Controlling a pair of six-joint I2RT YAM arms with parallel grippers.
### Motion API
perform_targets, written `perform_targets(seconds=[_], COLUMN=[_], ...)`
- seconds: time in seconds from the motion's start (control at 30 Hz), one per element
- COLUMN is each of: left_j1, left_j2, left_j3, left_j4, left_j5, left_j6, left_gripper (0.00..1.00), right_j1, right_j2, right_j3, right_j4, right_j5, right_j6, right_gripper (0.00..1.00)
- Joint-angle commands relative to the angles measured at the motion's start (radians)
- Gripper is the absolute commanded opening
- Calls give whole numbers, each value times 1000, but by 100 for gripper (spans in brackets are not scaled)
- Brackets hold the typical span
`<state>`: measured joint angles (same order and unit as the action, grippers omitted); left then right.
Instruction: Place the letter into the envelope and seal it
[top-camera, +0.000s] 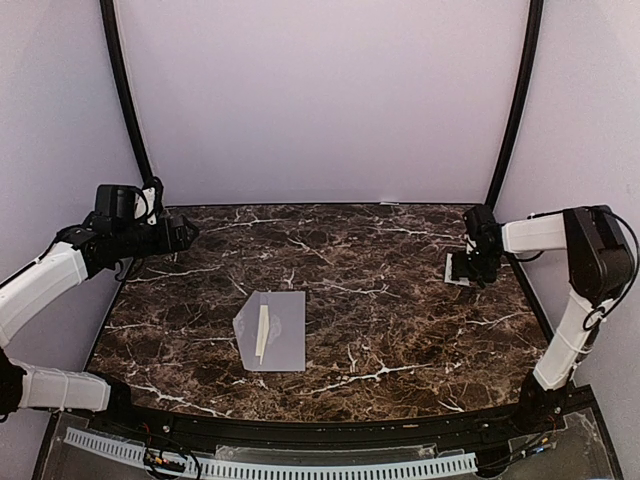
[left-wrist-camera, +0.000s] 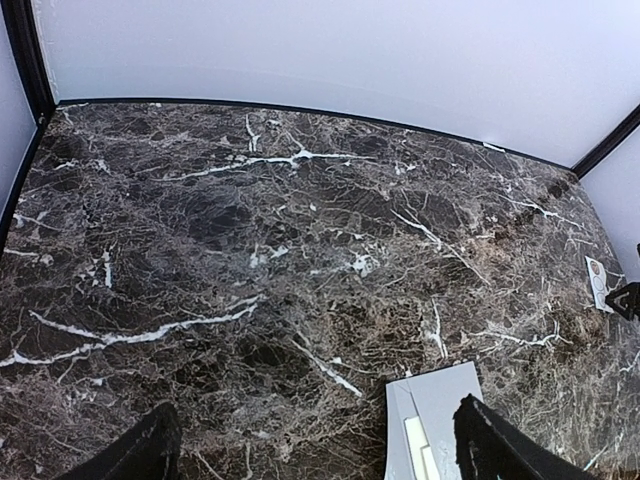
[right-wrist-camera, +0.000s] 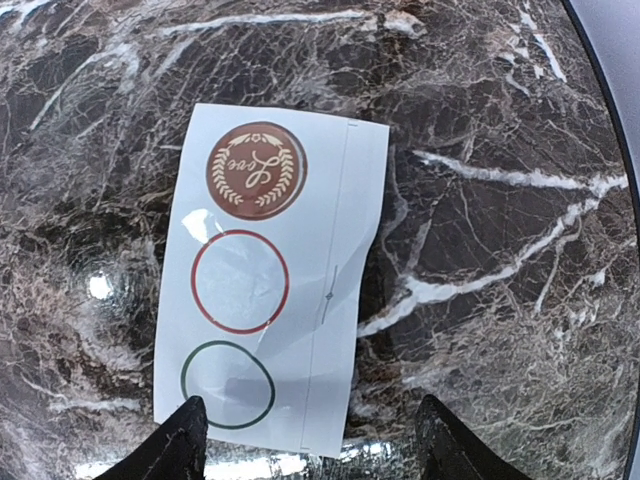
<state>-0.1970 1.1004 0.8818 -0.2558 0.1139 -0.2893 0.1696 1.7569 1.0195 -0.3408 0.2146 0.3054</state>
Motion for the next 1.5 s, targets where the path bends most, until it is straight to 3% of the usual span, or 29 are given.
perform_targets(seconds=[0.0,0.7,1.3,1.47], left_j1=[5,5,5,5], left_j2=[-16,-16,-12,-9], left_j3=[-15,-15,-18,-20], left_j4=[15,15,18,19], left_j5=[7,5,16,19], left_j6=[6,5,2,2], left_gripper=[93,94,93,93], right_j1=[-15,-32,-21,19], right_j2=[41,128,156,135], right_j3=[33,26,27,9], right_j4=[49,68,68,75], right_j5=[-29,-113,-161,-248], right_j6=[-18,16,-21,-73], right_gripper=[65,33,0,0])
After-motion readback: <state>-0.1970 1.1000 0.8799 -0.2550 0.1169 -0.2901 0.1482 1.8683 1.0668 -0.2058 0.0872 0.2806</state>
